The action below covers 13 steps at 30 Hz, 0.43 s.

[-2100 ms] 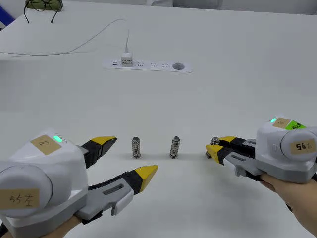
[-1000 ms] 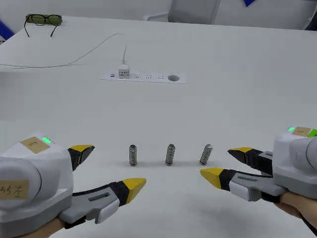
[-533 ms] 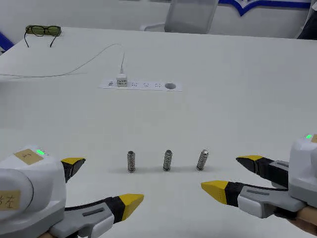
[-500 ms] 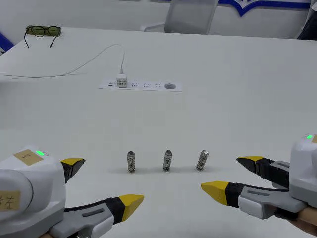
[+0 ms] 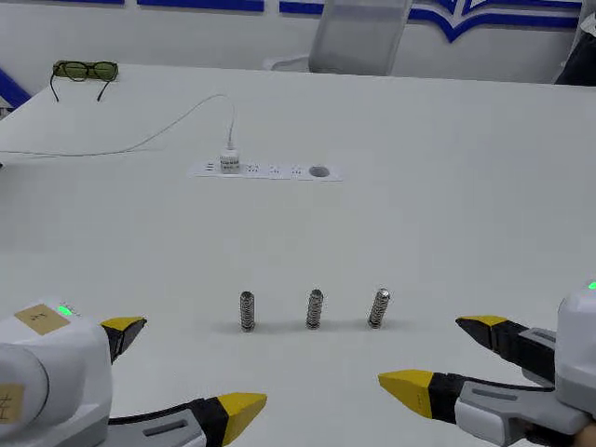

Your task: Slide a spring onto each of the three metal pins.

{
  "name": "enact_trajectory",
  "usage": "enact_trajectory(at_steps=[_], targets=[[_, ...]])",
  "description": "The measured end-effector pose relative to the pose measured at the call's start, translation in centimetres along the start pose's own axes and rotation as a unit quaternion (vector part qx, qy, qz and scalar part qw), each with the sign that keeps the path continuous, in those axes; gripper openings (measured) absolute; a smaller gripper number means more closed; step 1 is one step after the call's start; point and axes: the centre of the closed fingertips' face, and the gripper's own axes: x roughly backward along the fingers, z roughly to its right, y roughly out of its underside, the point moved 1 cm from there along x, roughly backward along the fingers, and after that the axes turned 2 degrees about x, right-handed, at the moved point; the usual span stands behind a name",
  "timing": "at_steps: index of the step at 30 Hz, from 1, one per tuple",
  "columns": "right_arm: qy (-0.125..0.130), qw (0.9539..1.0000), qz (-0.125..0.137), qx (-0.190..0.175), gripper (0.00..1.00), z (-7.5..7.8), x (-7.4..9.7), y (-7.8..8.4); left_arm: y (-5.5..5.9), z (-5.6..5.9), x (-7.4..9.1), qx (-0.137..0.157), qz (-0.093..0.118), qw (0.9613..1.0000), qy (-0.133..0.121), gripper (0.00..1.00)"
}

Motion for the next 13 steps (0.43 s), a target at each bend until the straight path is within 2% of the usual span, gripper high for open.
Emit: enact_trajectory(at_steps=[6,8,13], targets=[[-0.003,1.0,-0.004,0.0,0.8,-0.39,0.21,0.42,-0.03,0.01,0.12,0.003,0.001,1.0,0.0,0.95],[-0.003,1.0,-0.005,0.001,0.81,-0.48,0.3,0.47,0.39,0.12,0.2,0.004,-0.011,0.9999,0.002,0.95],[0.002,1.0,-0.002,-0.001,0.82,-0.36,0.59,0.4,0.51,0.15,0.27,0.002,-0.009,1.0,0.002,0.97]])
